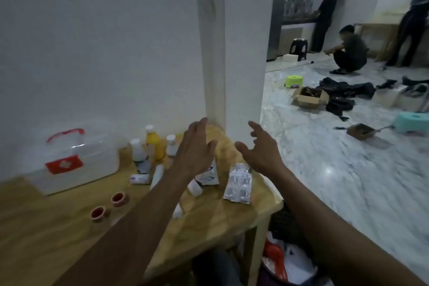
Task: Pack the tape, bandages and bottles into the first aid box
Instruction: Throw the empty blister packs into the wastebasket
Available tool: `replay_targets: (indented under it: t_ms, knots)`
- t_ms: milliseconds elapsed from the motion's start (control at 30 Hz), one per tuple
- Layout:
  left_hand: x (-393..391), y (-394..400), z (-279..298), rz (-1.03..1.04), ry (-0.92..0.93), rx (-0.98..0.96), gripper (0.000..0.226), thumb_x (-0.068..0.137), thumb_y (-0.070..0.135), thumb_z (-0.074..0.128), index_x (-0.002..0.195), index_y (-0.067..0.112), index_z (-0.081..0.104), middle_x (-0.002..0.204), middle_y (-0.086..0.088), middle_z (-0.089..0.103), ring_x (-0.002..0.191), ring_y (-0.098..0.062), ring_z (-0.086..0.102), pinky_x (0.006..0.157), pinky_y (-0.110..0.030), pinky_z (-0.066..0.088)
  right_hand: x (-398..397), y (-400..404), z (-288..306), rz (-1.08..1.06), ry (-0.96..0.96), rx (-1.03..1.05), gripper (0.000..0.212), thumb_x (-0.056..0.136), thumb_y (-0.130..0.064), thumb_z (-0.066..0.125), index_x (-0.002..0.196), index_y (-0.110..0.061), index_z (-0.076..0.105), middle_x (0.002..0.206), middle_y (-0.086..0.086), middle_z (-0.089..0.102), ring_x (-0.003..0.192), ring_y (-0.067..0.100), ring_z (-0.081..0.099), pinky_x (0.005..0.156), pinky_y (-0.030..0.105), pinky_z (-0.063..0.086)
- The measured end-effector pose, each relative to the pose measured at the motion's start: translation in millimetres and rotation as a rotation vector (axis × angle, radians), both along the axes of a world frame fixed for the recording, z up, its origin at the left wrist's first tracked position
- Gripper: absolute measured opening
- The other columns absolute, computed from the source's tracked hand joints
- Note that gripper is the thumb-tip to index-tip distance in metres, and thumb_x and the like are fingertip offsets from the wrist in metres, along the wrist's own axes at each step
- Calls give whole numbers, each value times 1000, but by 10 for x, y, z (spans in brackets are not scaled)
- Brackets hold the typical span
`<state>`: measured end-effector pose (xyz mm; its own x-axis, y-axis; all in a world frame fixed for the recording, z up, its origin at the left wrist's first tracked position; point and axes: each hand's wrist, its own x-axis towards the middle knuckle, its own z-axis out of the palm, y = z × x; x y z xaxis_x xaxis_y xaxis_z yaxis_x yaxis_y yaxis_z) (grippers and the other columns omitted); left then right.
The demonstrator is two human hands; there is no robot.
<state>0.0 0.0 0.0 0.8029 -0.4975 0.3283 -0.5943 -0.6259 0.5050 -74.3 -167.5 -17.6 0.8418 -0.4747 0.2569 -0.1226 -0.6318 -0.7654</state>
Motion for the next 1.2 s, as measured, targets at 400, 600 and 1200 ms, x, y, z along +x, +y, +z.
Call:
replay_targets:
  t_ms: [400,600,1200]
  knots:
    - [346,-339,-551,273,326,337,91,82,42,70,150,15,16,141,-18,45,130,-40,40,99,-44,39,-15,-356,-678,63,234,253,77,67,-38,87,134,-18,56,116,2,65,100,17,63,80,22,46]
    - [316,-566,-552,198,297,75,73,70,23,83,132,8,48,130,-14,58,117,-34,54,80,-31,40,-3,-546,-801,-85,86,423,59,62,-25,91,116,-20,68,92,5,65,80,19,67,75,33,58]
    - [-246,-2366,-756,-62,433,-1,17,70,12,77,78,3,64,82,-15,66,76,-34,64,58,-34,46,-858,-1850,-1125,-674,-98,456,29,71,-12,81,97,-18,70,84,1,71,78,21,70,78,40,58]
